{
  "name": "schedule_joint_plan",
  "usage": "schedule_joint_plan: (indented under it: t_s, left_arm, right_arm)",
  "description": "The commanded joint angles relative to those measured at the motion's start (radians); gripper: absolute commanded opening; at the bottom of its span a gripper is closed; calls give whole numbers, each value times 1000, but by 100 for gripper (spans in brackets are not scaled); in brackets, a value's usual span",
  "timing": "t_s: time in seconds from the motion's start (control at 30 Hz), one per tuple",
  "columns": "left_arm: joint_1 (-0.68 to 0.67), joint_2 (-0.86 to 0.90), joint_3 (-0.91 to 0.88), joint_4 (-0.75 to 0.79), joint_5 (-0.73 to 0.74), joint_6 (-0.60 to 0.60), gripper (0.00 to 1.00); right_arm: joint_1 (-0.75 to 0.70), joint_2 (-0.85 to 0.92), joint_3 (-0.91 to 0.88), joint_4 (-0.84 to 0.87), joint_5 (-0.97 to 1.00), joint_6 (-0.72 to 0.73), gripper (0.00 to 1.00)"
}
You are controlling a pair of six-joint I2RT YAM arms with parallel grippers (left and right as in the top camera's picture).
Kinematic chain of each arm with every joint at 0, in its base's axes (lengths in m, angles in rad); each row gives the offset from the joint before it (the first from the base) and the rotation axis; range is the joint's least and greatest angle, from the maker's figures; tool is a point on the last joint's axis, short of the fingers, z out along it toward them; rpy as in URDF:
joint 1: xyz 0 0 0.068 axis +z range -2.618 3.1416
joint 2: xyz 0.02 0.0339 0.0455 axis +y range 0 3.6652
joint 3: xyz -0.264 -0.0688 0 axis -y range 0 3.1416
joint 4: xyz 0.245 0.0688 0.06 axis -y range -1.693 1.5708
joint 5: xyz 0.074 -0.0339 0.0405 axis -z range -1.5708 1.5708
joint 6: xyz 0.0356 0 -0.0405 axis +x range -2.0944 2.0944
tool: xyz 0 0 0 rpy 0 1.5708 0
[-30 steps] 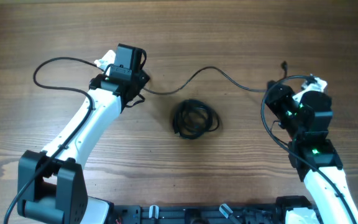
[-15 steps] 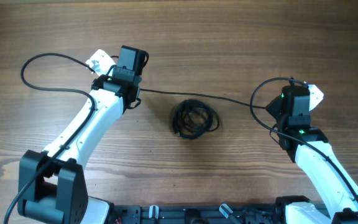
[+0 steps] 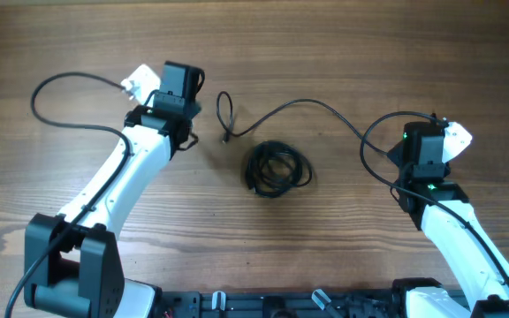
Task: Untangle cables
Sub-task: 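Stretch the cable apart, left gripper left and right gripper right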
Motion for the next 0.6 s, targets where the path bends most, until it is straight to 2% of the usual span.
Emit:
schedule_joint_plan:
  t_s: [0.0, 0.07, 0.23, 0.33, 0.4, 0.53, 0.57]
  left_arm:
    - [3, 13, 9, 90, 369, 103, 65]
    - [3, 13, 9, 128, 426, 104, 69]
    - [1, 89, 9, 137, 442, 107, 69]
    - [1, 156, 9, 170, 529, 107, 56]
    - [1, 174, 9, 193, 546, 107, 51]
    - [2, 176, 9, 216, 544, 107, 10]
    - [4, 176, 9, 225, 541, 107, 4]
  right_arm:
    - [-6, 9, 5, 2, -34, -14, 4]
    - [-6, 9, 5, 3, -53, -14, 4]
    - [-6, 9, 5, 22, -120, -13, 4]
    - [-6, 9, 5, 20, -124, -14, 4]
    - [-6, 9, 5, 21, -124, -13, 4]
    - [-6, 9, 5, 19, -123, -13, 4]
    - [-6, 9, 5, 18, -123, -15, 5]
